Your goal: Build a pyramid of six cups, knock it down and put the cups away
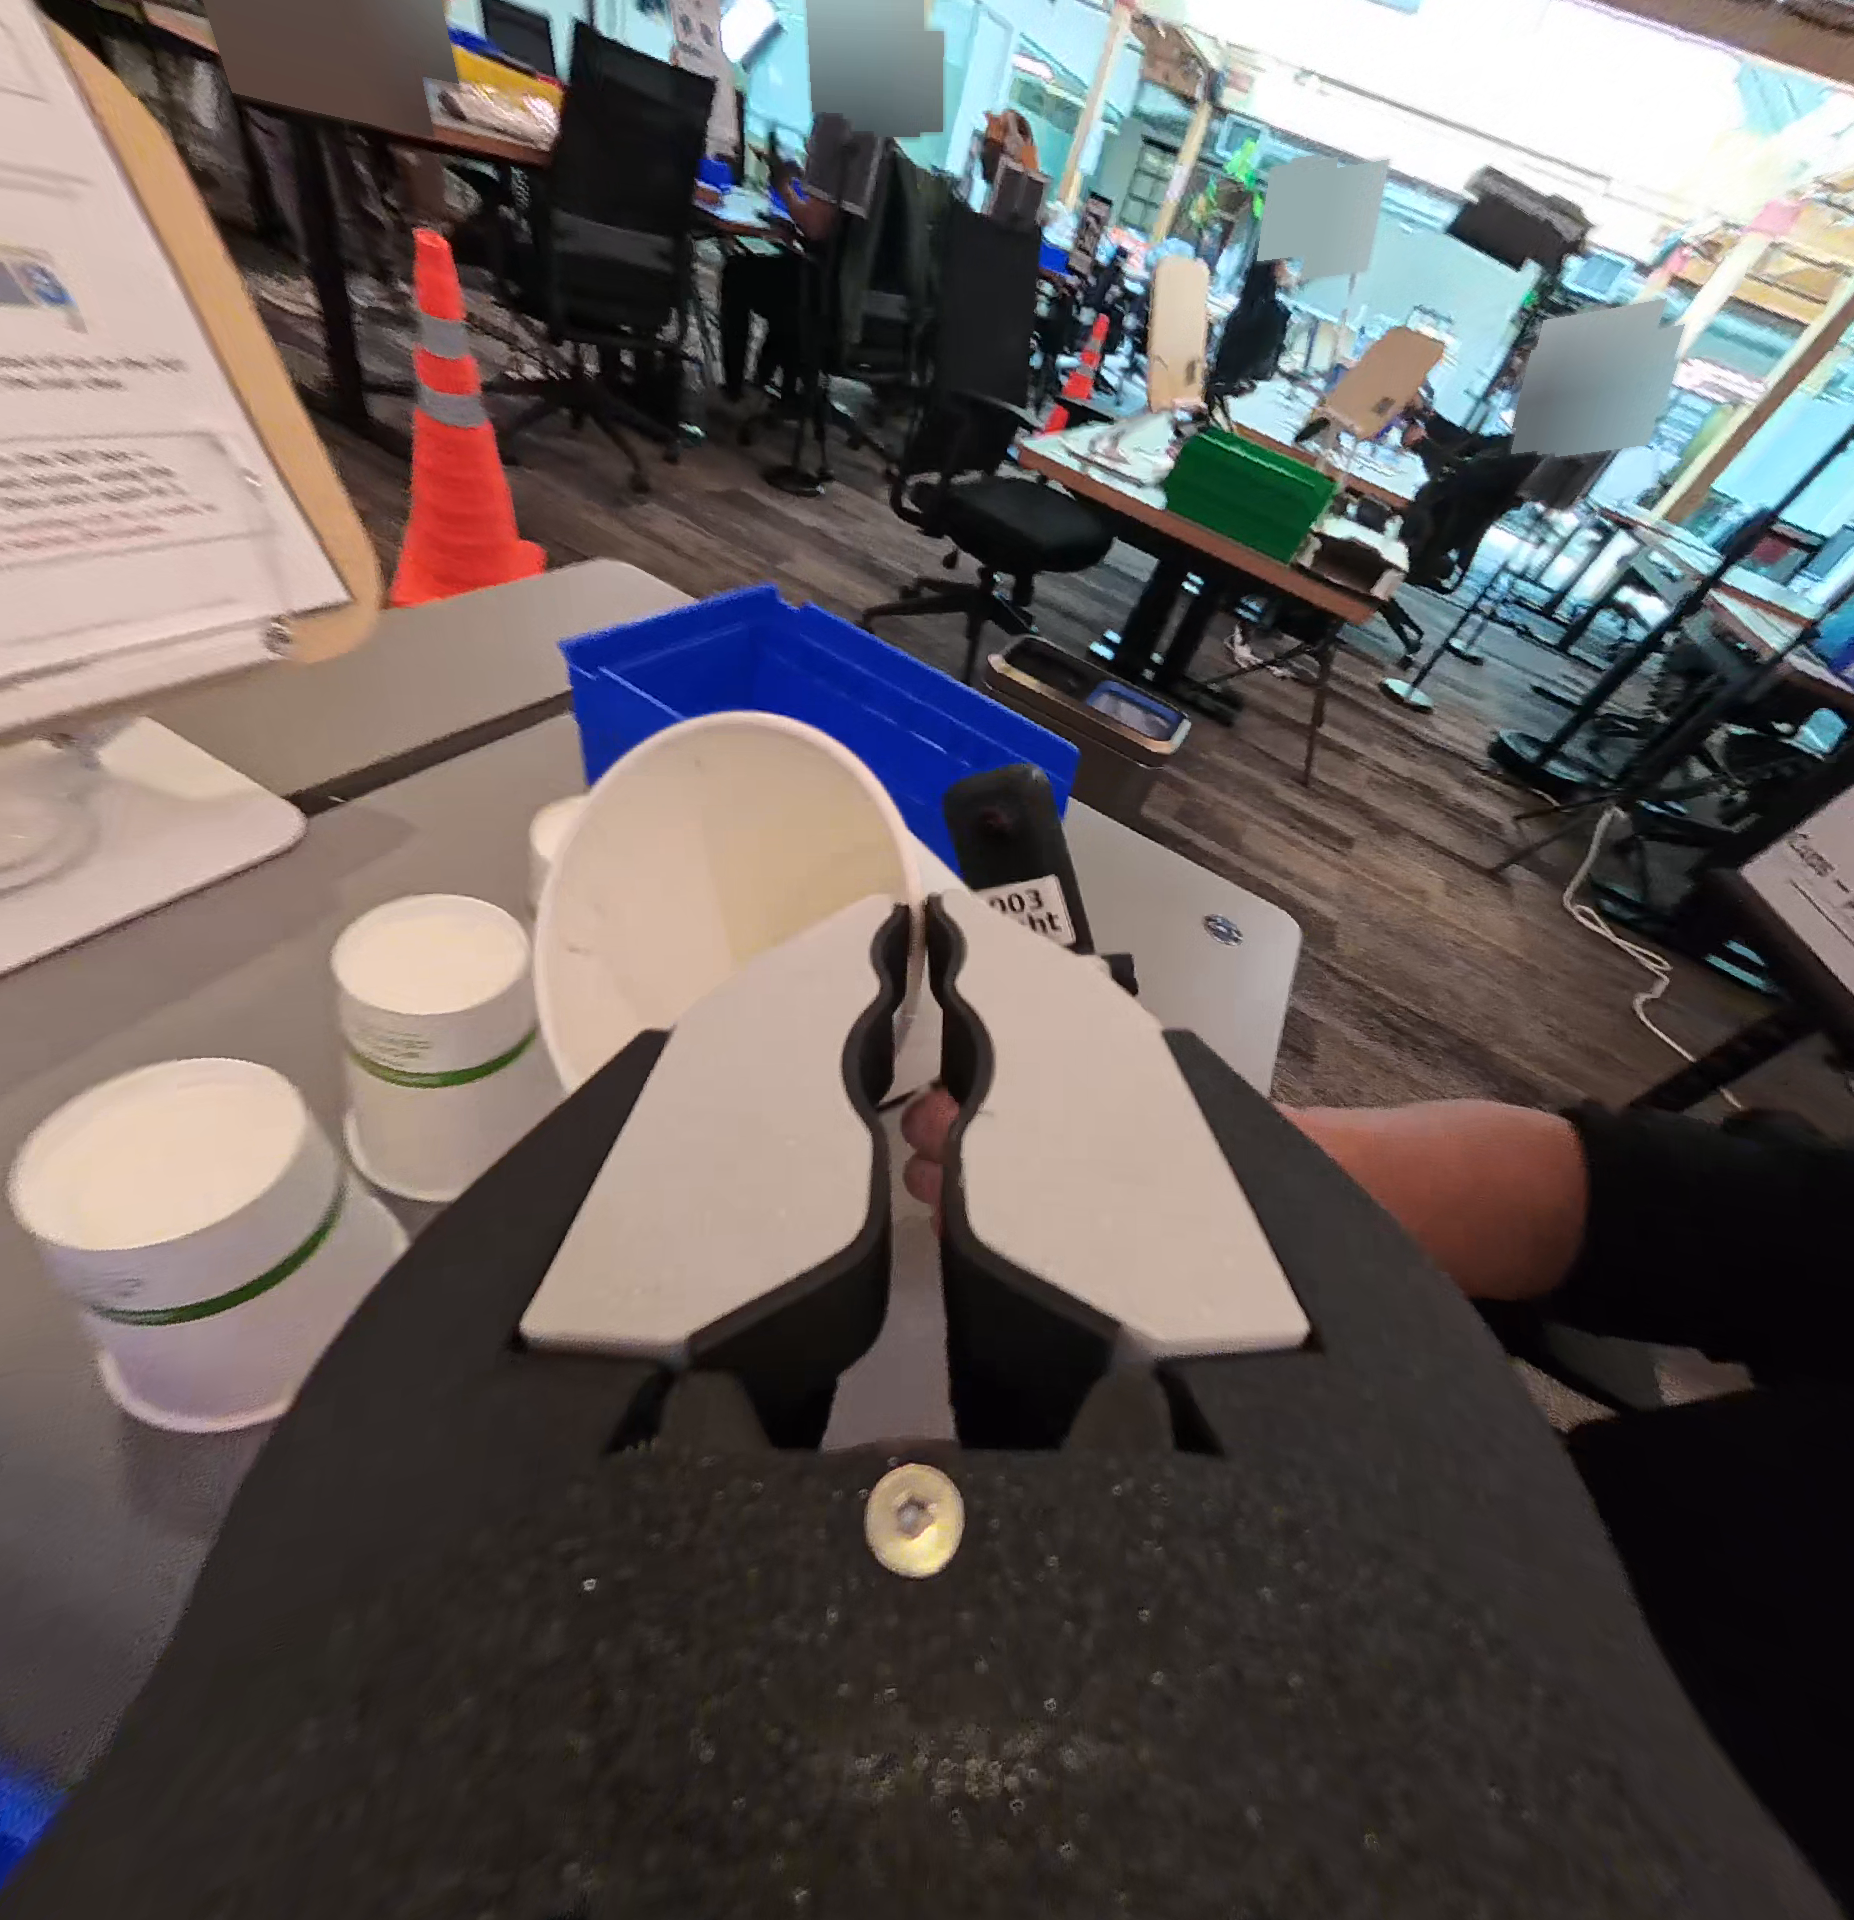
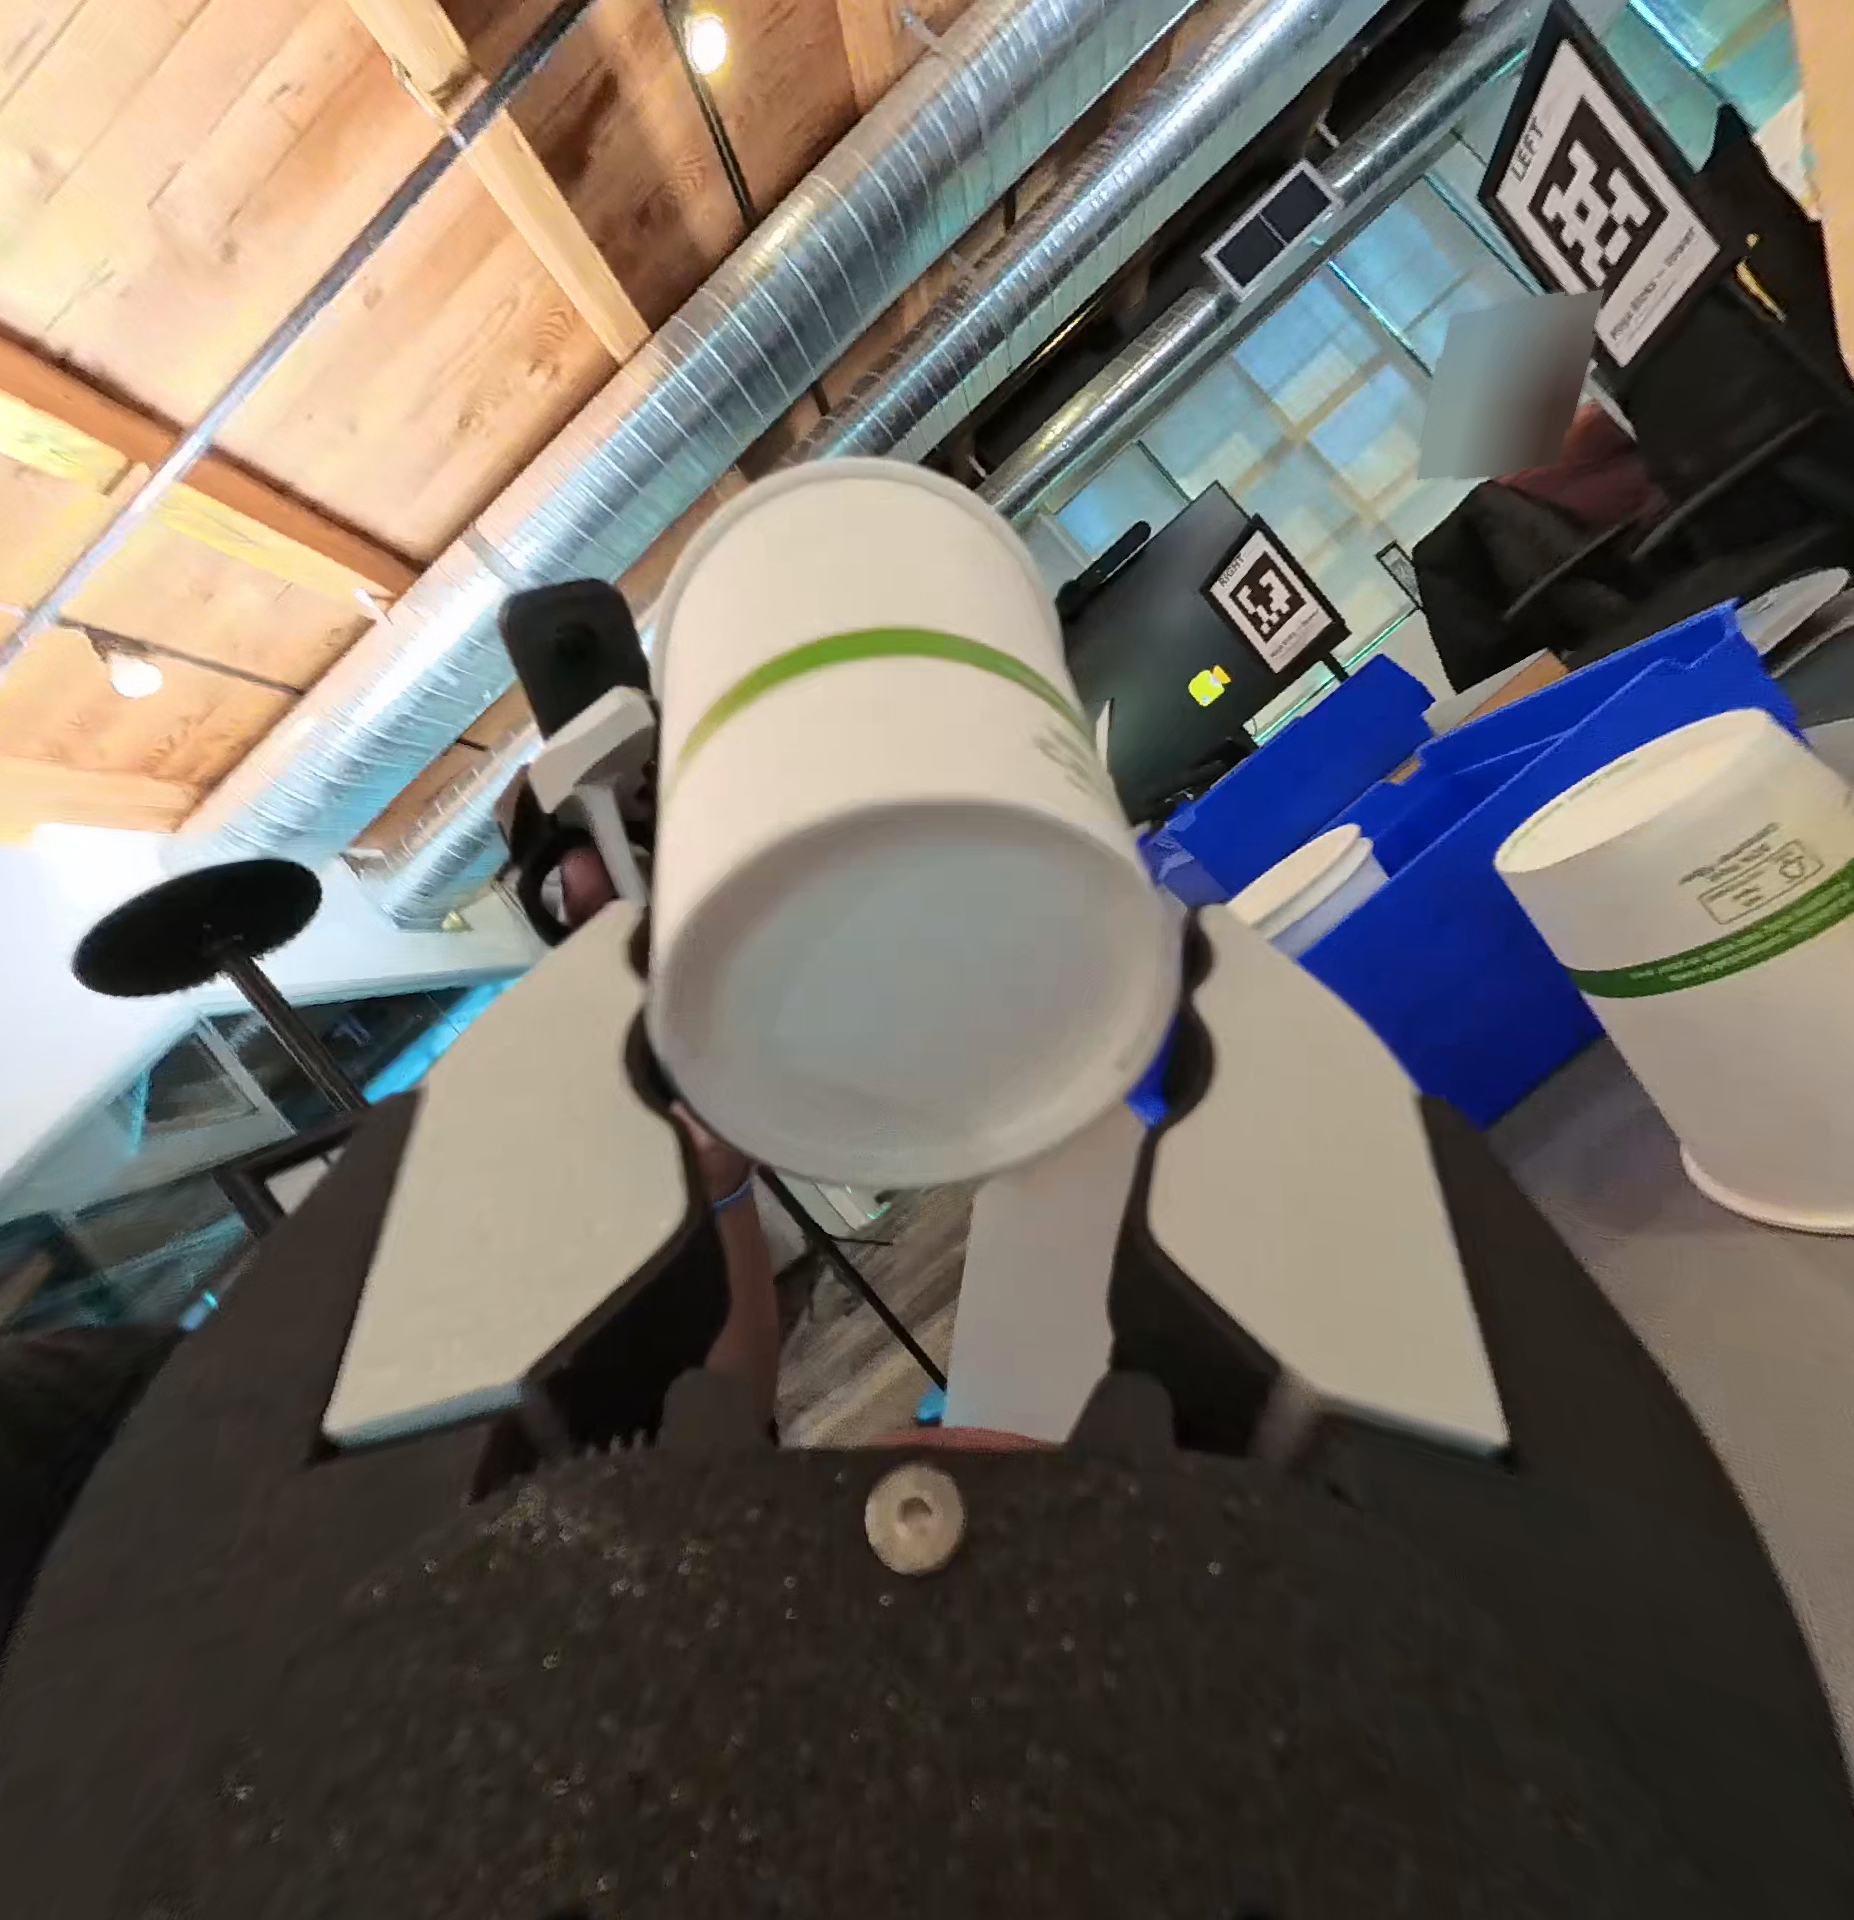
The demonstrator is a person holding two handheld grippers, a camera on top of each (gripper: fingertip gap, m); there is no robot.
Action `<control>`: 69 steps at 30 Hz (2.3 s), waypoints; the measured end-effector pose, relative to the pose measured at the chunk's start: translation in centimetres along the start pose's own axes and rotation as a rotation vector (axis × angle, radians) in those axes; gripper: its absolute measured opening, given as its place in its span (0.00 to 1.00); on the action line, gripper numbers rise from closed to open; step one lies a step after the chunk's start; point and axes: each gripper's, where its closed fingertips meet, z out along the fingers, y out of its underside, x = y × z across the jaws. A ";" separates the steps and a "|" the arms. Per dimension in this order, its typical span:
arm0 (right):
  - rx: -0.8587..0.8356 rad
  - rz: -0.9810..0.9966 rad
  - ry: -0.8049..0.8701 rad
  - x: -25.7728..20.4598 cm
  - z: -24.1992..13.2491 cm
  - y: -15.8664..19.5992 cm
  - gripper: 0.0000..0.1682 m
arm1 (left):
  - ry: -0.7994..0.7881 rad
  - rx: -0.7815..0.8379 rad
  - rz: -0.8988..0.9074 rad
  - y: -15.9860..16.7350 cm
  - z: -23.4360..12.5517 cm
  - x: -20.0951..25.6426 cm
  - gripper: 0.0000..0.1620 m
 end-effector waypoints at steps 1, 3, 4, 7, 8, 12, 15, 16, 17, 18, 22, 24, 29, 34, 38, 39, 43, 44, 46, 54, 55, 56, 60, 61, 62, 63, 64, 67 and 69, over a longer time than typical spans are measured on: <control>-0.017 -0.017 0.016 0.1 -0.3 0.2 0.54 | 0.009 -0.005 -0.003 0.5 0.3 0.2 0.01; -0.047 -0.023 0.021 0.1 -0.9 0.3 0.54 | 0.029 0.014 -0.010 0.9 0.6 0.5 0.01; -0.041 -0.036 0.035 0.2 -1.3 0.1 0.54 | 0.037 0.018 -0.016 1.2 0.7 0.6 0.01; -0.038 -0.045 0.064 0.4 -2.0 -0.4 0.53 | 0.032 0.030 -0.007 2.2 1.0 0.5 0.02; -0.052 -0.038 0.073 0.6 -2.1 -0.3 0.53 | 0.026 0.028 0.002 2.5 1.0 0.5 0.03; -0.063 -0.016 0.081 0.8 -2.6 -0.3 0.53 | -0.053 0.023 0.028 3.5 0.8 -0.2 0.30; -0.029 -0.014 0.094 0.6 -3.3 -2.0 0.53 | -0.167 0.054 0.044 4.6 -0.8 -1.2 0.38; -0.011 -0.038 0.108 0.5 -3.6 -3.2 0.53 | -0.201 0.058 0.037 5.4 -1.4 -1.4 0.38; -0.002 -0.067 0.124 0.2 -4.0 -4.4 0.53 | -0.220 0.052 0.030 6.6 -1.9 -1.5 0.38; -0.010 -0.107 0.151 0.0 -4.3 -5.6 0.53 | -0.225 0.037 0.025 8.0 -2.4 -1.3 0.38; -0.056 -0.387 0.377 -0.3 -5.5 -12.9 0.53 | -0.276 -0.050 0.009 14.8 -3.4 -1.7 0.33; -0.188 -0.539 0.518 0.1 -5.2 -16.4 0.54 | -0.289 -0.137 -0.006 18.2 -3.2 -2.1 0.33; -0.733 -0.815 0.766 2.9 -1.7 -21.3 0.53 | -0.249 -0.201 -0.032 20.6 -1.9 -2.2 0.32; -1.385 -0.839 0.849 8.3 -0.2 -19.7 0.54 | -0.280 -0.211 0.037 20.5 -2.0 -2.8 0.32; -1.747 -0.757 0.899 12.2 -1.6 -16.4 0.54 | -0.275 -0.191 0.020 20.0 -2.4 -2.8 0.32; -1.797 -0.743 0.906 12.9 -1.9 -15.8 0.54 | -0.273 -0.187 0.016 20.0 -2.5 -2.8 0.31; -1.924 -0.641 0.917 14.7 -3.0 -13.7 0.54 | -0.272 -0.186 0.018 20.0 -3.0 -2.8 0.32; -1.944 -0.610 0.916 14.8 -3.3 -13.4 0.54 | -0.271 -0.184 0.018 19.9 -3.1 -2.7 0.31; -1.965 -0.579 0.915 15.2 -3.6 -13.0 0.54 | -0.265 -0.180 0.016 19.8 -3.2 -2.7 0.32; -1.951 -0.556 0.903 14.9 -3.7 -12.6 0.55 | -0.236 -0.200 0.035 20.0 -2.6 -2.4 0.32; -1.948 -0.568 0.897 14.6 -3.6 -12.7 0.56 | -0.234 -0.204 0.033 20.2 -2.6 -2.3 0.32; -1.928 -0.591 0.885 14.0 -3.2 -13.0 0.56 | -0.230 -0.209 0.033 20.3 -2.5 -2.3 0.33; -1.620 -0.788 0.780 9.2 1.3 -15.0 0.56 | -0.230 -0.222 0.036 20.5 -2.6 -2.4 0.33; -1.503 -0.843 0.731 7.6 2.5 -15.1 0.55 | -0.231 -0.223 0.036 20.5 -2.6 -2.5 0.33; -1.391 -0.884 0.669 5.7 3.3 -14.6 0.54 | -0.234 -0.224 0.037 20.5 -2.7 -2.6 0.33; -1.276 -0.914 0.608 3.9 3.7 -13.8 0.54 | -0.236 -0.226 0.039 20.5 -2.8 -2.6 0.33; -1.157 -0.937 0.553 2.2 3.8 -12.8 0.53 | -0.239 -0.229 0.041 20.6 -2.8 -2.7 0.32; -0.824 -0.920 0.411 -1.3 2.0 -7.9 0.50 | -0.235 -0.225 0.040 20.4 -2.9 -2.7 0.32; -0.587 -0.917 0.436 -1.6 -0.4 -5.4 0.48 | -0.234 -0.220 0.033 20.3 -2.7 -2.8 0.32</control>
